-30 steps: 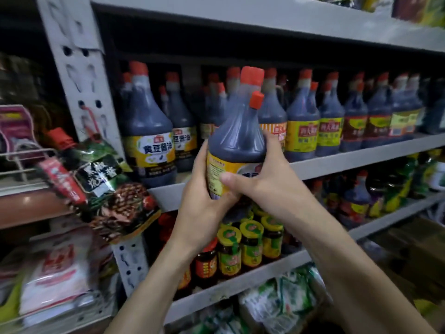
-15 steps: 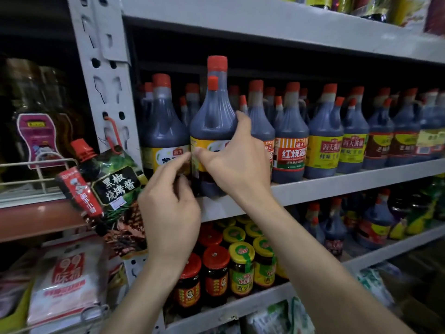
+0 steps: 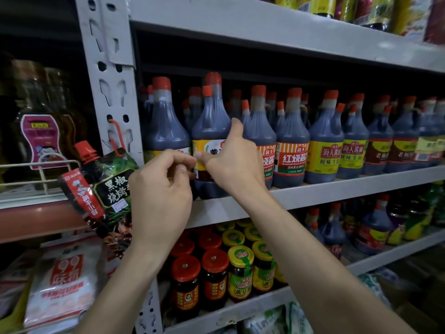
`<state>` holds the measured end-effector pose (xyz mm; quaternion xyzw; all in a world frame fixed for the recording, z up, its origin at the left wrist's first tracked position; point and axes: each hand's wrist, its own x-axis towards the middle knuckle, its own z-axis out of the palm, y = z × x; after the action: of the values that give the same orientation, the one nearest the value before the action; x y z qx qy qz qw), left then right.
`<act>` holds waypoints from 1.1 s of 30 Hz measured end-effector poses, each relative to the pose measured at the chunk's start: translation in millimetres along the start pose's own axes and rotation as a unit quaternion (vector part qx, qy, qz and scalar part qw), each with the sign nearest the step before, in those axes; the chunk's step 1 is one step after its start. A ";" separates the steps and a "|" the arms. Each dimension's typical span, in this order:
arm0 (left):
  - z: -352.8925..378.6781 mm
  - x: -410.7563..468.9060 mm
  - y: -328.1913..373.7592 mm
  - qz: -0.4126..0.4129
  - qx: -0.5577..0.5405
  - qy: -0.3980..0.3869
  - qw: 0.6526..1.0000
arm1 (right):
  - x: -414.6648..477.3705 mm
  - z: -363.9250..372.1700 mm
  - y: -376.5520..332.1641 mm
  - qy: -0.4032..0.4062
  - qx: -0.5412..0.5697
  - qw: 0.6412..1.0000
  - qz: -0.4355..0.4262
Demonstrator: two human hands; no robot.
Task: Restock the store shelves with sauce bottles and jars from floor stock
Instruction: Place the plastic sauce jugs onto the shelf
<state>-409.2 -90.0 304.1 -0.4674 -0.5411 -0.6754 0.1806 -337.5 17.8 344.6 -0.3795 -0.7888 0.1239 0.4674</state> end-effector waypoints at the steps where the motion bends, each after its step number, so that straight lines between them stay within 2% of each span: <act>1: -1.4 3.7 2.7 0.001 0.001 0.000 1.000 | -0.6 -1.0 1.6 -0.016 -0.003 1.000 -0.002; 3: -3.8 16.4 11.8 0.044 0.034 0.002 0.998 | -4.8 -3.3 5.4 -0.040 -0.009 0.999 -0.007; 5: 0.5 38.0 22.0 0.121 0.130 -0.009 0.984 | -9.2 -3.9 8.6 -0.044 -0.013 0.999 -0.021; 8: 20.4 75.2 34.6 0.182 0.329 -0.066 0.924 | -12.5 -3.4 10.2 -0.023 -0.019 0.999 -0.041; 11: 43.7 95.9 38.0 0.170 0.435 -0.163 0.869 | -12.6 -4.3 10.9 -0.017 -0.026 0.999 -0.045; 14: 58.1 110.1 33.3 0.143 0.443 -0.221 0.857 | -14.2 -4.2 11.0 -0.020 -0.025 0.999 -0.041; 20: 58.2 123.6 26.5 0.167 0.403 -0.243 0.867 | -35.5 5.5 23.3 0.020 0.010 0.999 -0.030; 26: 61.0 128.0 31.4 0.159 0.381 -0.245 0.877 | -41.8 16.3 32.6 0.050 -0.030 0.998 -0.038; 33: 60.4 113.2 32.7 0.168 0.390 -0.234 0.875 | -45.7 21.0 36.6 0.043 -0.035 0.998 -0.043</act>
<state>-414.8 -17.5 414.7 -0.5869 -0.7005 -0.2403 0.3272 -324.8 13.4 284.0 -0.3667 -0.7875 0.0596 0.4918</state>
